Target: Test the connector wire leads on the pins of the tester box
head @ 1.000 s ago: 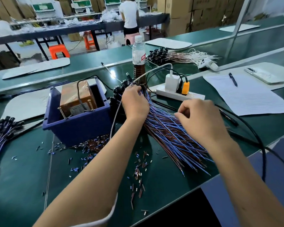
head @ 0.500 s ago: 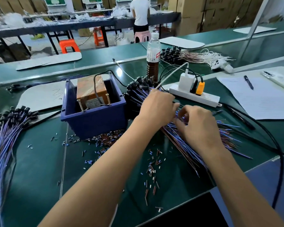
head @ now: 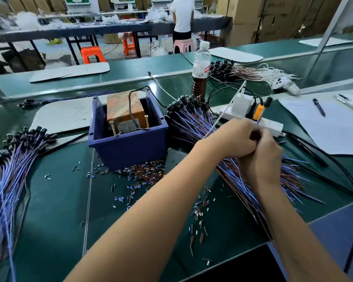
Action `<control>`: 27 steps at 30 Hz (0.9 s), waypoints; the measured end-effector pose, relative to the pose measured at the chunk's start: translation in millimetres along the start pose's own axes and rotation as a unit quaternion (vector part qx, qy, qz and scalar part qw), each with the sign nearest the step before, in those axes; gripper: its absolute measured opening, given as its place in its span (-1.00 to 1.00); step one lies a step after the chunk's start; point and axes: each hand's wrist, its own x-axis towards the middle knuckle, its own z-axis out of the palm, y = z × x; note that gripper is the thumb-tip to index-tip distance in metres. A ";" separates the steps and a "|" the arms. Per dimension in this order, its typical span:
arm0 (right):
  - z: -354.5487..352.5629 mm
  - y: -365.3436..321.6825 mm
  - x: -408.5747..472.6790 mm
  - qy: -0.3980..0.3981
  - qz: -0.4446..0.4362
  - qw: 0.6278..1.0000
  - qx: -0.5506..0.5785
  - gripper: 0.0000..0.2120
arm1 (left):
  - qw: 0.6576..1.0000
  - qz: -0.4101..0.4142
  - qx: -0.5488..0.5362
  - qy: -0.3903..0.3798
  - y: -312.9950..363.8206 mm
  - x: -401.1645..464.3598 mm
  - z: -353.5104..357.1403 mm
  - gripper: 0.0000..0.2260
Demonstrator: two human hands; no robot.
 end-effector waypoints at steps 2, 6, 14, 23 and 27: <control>0.0 4.0 5.1 -0.003 0.014 1.000 -0.001 -0.72 | 0.999 -0.032 0.019 -0.015 -2.8 7.8 6.4 -0.77; -3.0 4.6 21.3 -0.034 -0.002 0.998 -0.062 -0.79 | 0.986 -0.109 0.125 0.019 -25.2 13.6 13.5 -0.49; 12.1 -13.7 49.8 -0.080 -0.130 0.982 -0.112 -0.87 | 0.939 -0.261 0.184 0.128 -58.8 -2.8 6.5 -0.26; 20.2 -21.7 42.1 -0.026 -0.169 0.984 -0.050 -0.83 | 0.931 -0.196 0.003 0.308 -48.3 -17.8 4.4 -0.66; 20.0 -22.8 40.7 -0.061 -0.221 0.972 -0.048 -0.83 | 0.899 -0.213 -0.188 0.333 -43.7 -12.7 -5.6 -0.56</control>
